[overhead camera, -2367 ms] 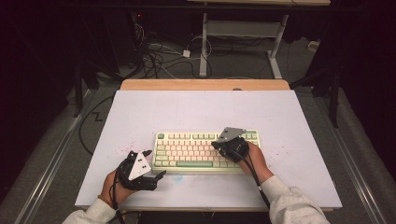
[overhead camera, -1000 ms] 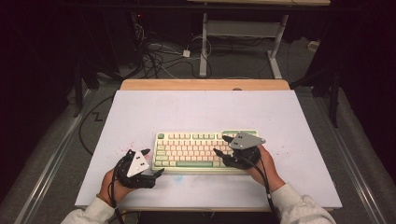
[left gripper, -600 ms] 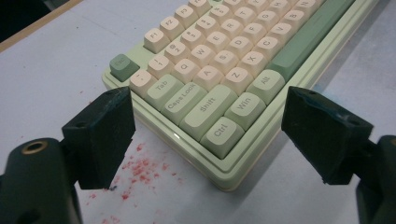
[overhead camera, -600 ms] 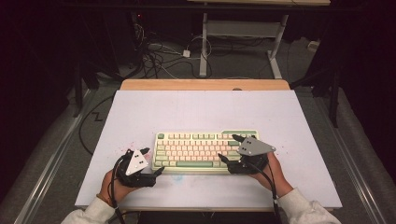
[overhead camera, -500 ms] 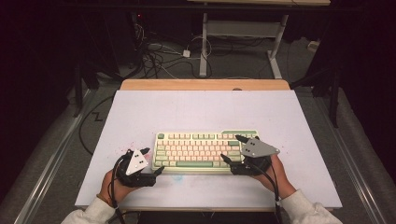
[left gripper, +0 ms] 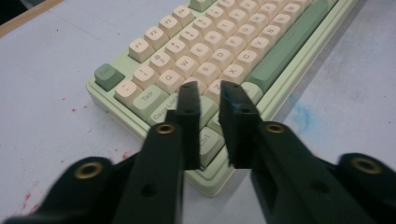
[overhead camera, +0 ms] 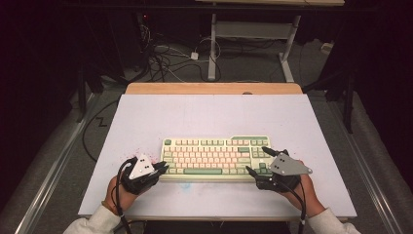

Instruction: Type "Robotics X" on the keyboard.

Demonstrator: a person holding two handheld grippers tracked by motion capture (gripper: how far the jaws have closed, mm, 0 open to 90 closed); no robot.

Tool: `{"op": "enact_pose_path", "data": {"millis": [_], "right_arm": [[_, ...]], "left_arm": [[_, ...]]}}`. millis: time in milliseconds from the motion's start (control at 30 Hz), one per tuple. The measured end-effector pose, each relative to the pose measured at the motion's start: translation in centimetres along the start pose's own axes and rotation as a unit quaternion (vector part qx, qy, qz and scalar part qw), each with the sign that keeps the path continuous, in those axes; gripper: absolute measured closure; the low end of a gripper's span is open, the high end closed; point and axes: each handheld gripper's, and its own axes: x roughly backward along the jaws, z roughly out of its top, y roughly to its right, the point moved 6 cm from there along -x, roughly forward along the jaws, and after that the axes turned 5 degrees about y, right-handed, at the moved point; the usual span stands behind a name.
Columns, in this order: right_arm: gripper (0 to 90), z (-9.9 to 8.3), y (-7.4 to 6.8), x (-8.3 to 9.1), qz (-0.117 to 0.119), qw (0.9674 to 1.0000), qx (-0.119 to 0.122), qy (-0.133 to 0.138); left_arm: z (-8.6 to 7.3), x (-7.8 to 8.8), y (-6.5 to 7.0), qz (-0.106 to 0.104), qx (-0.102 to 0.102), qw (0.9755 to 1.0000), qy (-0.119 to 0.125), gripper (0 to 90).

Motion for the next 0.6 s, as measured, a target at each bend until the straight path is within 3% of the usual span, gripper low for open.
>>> {"op": "enact_pose_path", "data": {"millis": [133, 467, 600], "right_arm": [[23.3, -0.6, 0.1, 0.7, -0.004, 1.0000, -0.005, -0.004], [23.2, -1.7, 0.1, 1.3, -0.005, 0.9999, -0.008, -0.013], [23.3, -1.9, 0.0, 1.1, -0.003, 0.9998, -0.004, -0.019]], "left_arm": [[0.8, -0.4, 0.1, -0.009, -0.002, 1.0000, 0.000, 87.7], [3.3, -3.1, 1.2, -0.034, -0.034, 0.9986, -0.021, 87.6], [4.1, -4.3, 1.7, -0.046, -0.038, 0.9977, -0.030, 87.6]]}}
